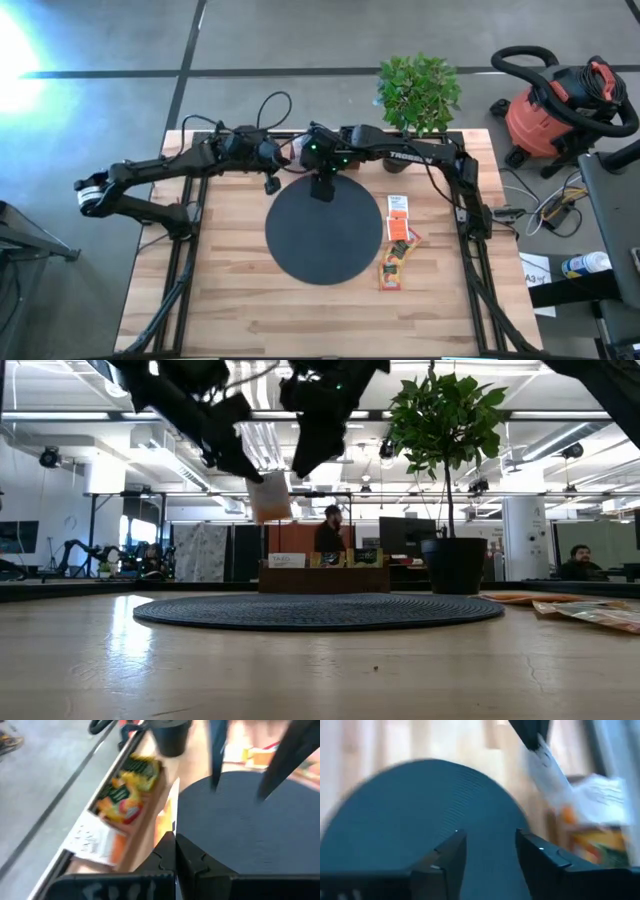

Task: Pick & Place Tea
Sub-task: Put the white tea bag into the left section of the brown wooden organizer

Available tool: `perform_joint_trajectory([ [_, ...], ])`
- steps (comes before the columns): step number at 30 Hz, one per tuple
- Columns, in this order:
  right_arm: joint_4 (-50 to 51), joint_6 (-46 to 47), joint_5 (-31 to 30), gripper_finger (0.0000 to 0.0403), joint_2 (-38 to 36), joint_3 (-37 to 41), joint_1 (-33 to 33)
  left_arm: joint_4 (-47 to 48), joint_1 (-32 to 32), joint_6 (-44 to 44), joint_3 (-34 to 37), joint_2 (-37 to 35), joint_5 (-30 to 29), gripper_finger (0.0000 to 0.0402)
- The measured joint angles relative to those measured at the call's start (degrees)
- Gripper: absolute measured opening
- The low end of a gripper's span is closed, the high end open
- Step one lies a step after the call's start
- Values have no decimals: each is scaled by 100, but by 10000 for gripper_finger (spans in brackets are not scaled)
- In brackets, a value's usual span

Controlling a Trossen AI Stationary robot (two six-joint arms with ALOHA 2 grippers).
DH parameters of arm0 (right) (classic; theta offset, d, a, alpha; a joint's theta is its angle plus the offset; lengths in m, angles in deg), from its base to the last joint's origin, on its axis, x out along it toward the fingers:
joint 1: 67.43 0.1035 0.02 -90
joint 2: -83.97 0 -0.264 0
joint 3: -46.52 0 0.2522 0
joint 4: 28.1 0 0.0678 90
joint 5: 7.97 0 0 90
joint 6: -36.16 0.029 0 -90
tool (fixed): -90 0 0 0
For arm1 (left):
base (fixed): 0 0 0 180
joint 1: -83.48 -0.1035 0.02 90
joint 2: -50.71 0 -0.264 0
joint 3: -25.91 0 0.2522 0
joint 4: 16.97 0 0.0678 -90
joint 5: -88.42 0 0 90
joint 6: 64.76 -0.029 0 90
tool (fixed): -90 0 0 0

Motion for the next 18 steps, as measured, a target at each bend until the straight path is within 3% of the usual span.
perform_joint_trajectory([
  [5, 310, 68, -937, 192, -381, 0, 126, -356, -508, -578, 2, 527, 279, 0],
  [13, 519, 683, -953, 184, -844, 11, 221, -465, -896, -1410, -758, 1787, 508, 0],
  [18, 812, 862, -966, 174, -941, 22, 255, 269, -1093, -1921, -1528, 2330, 498, 0],
])
